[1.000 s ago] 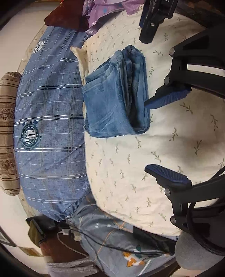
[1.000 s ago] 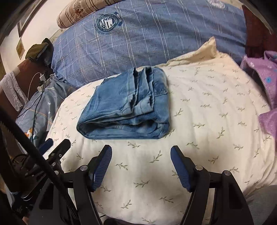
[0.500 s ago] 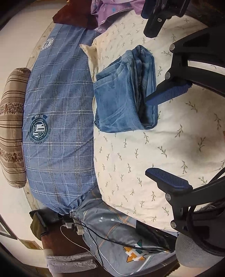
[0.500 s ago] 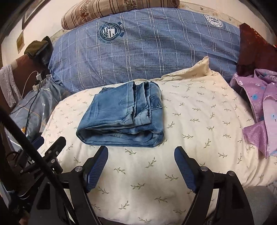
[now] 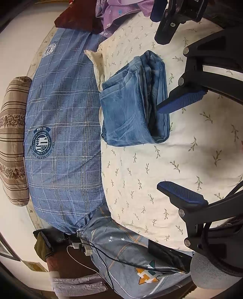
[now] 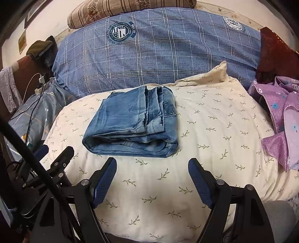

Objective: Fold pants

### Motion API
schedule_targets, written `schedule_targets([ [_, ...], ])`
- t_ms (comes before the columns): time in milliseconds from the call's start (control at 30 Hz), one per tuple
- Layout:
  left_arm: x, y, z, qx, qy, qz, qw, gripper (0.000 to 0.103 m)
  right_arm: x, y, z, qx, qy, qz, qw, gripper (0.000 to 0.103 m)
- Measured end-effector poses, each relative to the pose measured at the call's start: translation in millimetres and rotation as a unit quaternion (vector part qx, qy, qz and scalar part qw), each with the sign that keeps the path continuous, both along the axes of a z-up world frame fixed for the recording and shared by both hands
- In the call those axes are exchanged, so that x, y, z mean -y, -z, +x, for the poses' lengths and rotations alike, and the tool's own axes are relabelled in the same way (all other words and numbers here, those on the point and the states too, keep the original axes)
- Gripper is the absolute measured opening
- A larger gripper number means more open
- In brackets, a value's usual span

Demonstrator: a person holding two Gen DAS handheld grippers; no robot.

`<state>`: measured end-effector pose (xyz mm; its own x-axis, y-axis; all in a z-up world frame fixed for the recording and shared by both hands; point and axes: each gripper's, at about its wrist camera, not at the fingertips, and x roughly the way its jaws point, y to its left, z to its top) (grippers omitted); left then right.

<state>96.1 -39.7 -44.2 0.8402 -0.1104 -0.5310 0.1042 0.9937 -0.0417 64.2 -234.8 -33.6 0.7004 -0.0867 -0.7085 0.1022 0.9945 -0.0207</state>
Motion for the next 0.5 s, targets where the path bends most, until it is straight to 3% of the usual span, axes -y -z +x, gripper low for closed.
schedule_targets([
  [500, 2.0, -0.7, -1.7, 0.002, 0.001, 0.001, 1.0, 0.075, -1.5, 0.8, 0.0, -0.003, 0.001, -0.003, 1.0, 0.08],
])
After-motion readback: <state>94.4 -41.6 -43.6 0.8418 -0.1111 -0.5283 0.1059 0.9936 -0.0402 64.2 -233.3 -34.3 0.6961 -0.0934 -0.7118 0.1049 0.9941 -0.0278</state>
